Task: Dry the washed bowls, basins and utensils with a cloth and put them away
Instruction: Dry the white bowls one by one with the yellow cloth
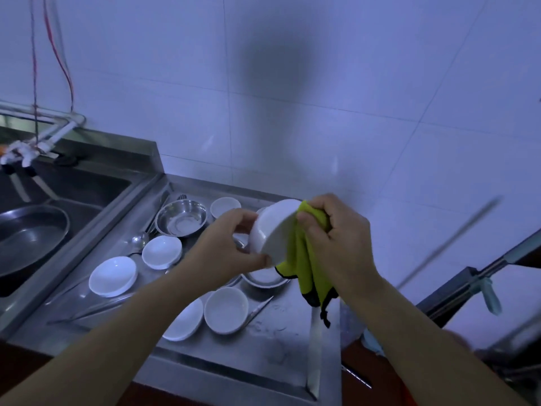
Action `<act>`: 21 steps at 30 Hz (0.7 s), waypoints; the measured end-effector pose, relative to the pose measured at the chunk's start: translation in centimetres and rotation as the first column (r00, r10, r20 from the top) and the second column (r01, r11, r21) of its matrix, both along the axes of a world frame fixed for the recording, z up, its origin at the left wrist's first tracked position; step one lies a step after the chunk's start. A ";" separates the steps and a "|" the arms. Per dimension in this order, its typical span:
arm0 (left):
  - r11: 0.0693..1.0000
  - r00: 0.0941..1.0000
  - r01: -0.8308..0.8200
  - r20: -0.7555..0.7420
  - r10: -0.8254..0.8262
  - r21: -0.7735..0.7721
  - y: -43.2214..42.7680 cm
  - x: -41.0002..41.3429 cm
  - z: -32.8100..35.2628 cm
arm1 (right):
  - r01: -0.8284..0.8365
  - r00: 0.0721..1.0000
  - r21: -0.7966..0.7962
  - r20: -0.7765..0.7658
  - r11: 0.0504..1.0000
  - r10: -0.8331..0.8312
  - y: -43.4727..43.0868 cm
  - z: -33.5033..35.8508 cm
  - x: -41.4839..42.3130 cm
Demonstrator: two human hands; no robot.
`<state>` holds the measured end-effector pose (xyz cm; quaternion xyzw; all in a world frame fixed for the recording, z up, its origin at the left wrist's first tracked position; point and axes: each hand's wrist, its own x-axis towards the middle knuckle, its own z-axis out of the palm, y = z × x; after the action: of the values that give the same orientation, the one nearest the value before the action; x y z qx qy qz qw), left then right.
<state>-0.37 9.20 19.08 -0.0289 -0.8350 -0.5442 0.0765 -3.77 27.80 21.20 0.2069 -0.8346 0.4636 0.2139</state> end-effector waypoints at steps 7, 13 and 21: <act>0.979 0.998 -0.054 0.041 0.047 0.196 -2.4 0.2 1.2 | 0.016 0.871 0.543 -0.420 0.839 0.255 -2.6 -2.3 -1.2; 0.945 0.999 -0.004 0.038 -0.009 0.326 -3.8 -0.2 3.3 | -0.124 0.891 0.603 -0.283 0.788 0.356 -3.0 -1.9 0.3; 0.926 0.992 0.123 -0.006 -0.129 0.356 -4.8 -1.0 5.1 | -0.053 0.859 0.355 -0.460 0.933 0.224 -6.1 -1.1 1.7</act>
<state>-1.36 4.41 24.17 -0.0634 -0.7200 -0.6901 0.0378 -2.12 21.71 20.07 0.4114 -0.8003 0.2634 0.3477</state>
